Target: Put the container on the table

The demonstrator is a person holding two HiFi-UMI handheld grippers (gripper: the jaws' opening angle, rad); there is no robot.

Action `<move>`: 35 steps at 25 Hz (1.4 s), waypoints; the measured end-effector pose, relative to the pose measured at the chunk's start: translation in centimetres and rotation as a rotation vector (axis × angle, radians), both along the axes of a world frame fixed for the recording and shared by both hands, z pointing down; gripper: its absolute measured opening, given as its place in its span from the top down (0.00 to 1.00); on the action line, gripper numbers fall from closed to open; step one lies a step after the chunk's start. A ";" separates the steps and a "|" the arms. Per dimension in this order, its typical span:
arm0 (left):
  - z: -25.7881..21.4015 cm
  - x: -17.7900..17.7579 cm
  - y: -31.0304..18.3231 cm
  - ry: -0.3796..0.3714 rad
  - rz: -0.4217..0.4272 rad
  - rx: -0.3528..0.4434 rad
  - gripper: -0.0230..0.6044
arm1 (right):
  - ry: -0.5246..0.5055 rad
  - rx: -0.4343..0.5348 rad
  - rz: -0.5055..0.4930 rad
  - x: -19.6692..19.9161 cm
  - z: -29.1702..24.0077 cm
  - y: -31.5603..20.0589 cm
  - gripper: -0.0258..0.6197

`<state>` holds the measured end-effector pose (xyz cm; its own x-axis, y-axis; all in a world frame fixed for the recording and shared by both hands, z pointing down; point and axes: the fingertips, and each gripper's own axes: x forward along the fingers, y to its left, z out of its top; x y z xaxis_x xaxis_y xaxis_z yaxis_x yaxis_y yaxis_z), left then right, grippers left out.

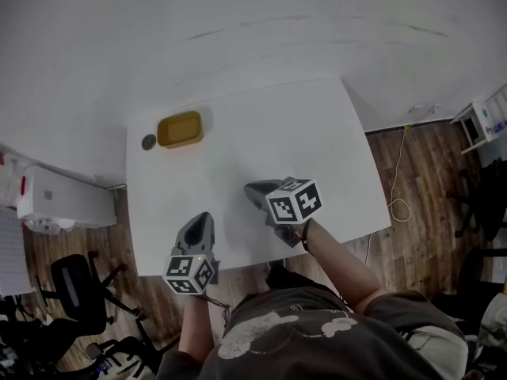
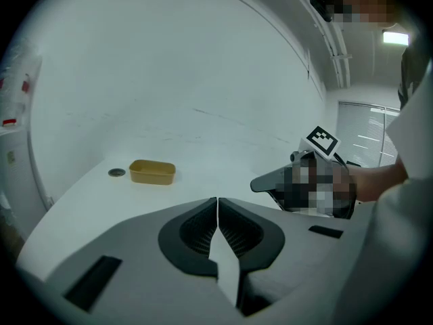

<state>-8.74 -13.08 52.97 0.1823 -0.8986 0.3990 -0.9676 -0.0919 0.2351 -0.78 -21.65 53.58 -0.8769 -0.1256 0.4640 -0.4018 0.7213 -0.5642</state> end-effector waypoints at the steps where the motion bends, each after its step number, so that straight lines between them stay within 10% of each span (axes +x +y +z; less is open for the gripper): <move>1: 0.2 0.0 0.3 0.003 0.006 0.000 0.95 | 0.005 0.000 0.007 0.1 0.1 0.3 0.96; 35: -6.3 0.5 17.2 -0.001 0.108 0.157 0.95 | 0.041 0.158 0.130 2.3 -5.4 18.1 0.96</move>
<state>-8.28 4.12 46.62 0.2809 -0.9250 0.2558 -0.9503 -0.2308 0.2088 1.49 -3.53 48.15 -0.8293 -0.3102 0.4648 -0.5176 0.7400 -0.4295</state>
